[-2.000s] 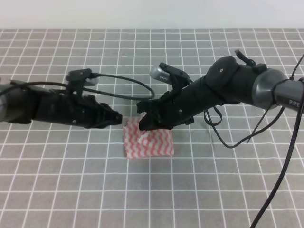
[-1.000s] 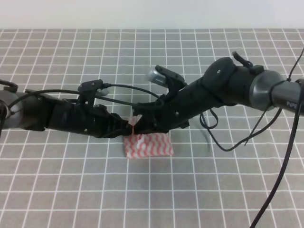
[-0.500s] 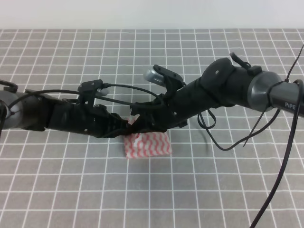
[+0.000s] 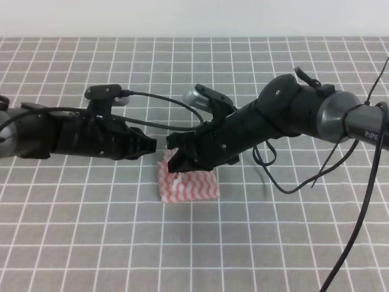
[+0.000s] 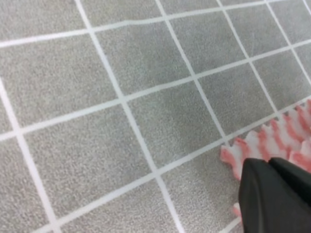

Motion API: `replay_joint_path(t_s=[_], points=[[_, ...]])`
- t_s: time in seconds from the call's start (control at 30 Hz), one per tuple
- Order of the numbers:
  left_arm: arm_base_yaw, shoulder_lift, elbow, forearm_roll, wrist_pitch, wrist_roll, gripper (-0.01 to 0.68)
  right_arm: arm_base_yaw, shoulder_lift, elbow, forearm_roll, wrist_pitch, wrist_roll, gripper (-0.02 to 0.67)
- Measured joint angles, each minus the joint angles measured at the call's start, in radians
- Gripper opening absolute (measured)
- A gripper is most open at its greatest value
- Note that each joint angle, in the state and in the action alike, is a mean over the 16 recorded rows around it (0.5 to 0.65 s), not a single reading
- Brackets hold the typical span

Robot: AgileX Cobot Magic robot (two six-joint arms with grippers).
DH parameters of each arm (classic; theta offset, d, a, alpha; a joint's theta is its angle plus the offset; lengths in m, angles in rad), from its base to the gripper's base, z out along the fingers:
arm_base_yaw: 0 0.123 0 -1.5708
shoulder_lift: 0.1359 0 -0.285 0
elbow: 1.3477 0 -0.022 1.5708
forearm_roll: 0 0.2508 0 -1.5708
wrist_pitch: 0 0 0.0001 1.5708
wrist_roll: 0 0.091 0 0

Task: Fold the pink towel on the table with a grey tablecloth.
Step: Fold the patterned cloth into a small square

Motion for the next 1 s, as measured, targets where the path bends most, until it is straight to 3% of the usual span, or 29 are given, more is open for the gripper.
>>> replay_joint_path(t_s=[0.63,0.8,1.0], points=[[-0.001,-0.024,0.0,-0.008,0.042,0.009,-0.004,-0.026,0.002,0.0,0.005,-0.025,0.0,0.263],[-0.012,-0.026,0.0,-0.004,0.089,-0.001,-0.004,-0.061,0.002,0.0,-0.004,-0.007,0.0,0.255],[-0.048,-0.023,0.0,0.023,0.138,-0.037,-0.004,-0.099,0.002,0.0,-0.029,0.044,0.0,0.166]])
